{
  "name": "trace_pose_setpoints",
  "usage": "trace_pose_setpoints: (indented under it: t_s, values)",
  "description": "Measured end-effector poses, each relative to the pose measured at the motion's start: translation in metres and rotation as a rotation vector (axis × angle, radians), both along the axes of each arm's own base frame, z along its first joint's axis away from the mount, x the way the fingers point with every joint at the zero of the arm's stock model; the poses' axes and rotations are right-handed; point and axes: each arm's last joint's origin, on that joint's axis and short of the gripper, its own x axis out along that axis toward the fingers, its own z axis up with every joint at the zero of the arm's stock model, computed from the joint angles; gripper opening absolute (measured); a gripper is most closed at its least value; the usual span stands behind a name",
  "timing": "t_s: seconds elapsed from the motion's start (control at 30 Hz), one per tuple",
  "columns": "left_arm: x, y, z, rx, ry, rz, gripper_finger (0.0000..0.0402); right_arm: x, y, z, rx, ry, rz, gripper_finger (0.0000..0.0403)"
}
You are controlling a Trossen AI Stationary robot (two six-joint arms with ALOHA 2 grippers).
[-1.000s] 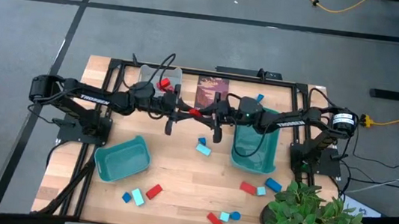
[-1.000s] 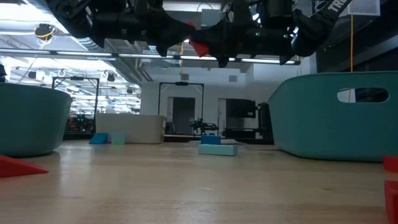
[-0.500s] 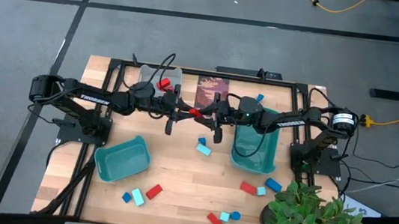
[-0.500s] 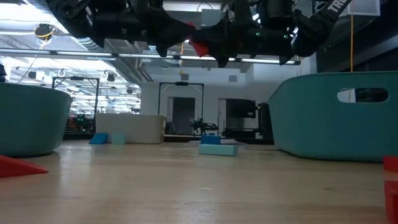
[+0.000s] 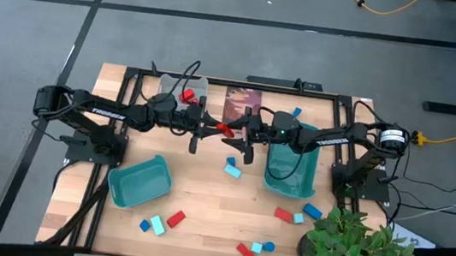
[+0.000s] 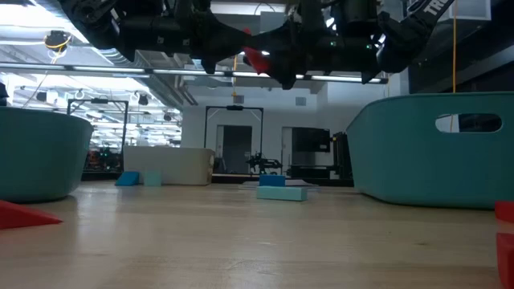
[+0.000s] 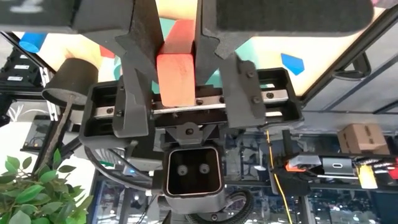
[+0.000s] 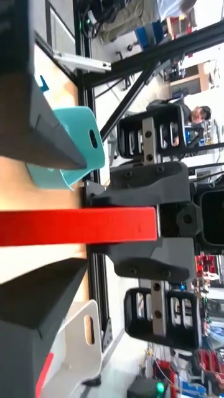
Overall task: Sort & place blocks by color
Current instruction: Put the red block into the gray bin
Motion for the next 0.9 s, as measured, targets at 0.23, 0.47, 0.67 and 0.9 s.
trace_pose_setpoints:
  t_s: [0.23,0.47,0.67,0.9]
  values:
    - [0.0,0.0,0.0,-0.005,0.0,-0.001,0.0053,0.0,0.0,-0.002,0.0,0.017,-0.004,0.0289]
    - [-0.004,0.0,0.001,-0.009,0.028,-0.009,0.0053,0.0,0.0,-0.002,-0.009,0.024,-0.006,0.0281]
    - [-0.018,0.004,0.011,-0.044,0.054,-0.051,0.0053,-0.001,-0.003,-0.001,-0.028,0.019,-0.015,0.0277]
    - [-0.037,0.0,0.022,-0.029,0.102,-0.065,0.0053,-0.006,-0.01,0.0,-0.024,0.021,-0.016,0.0277]
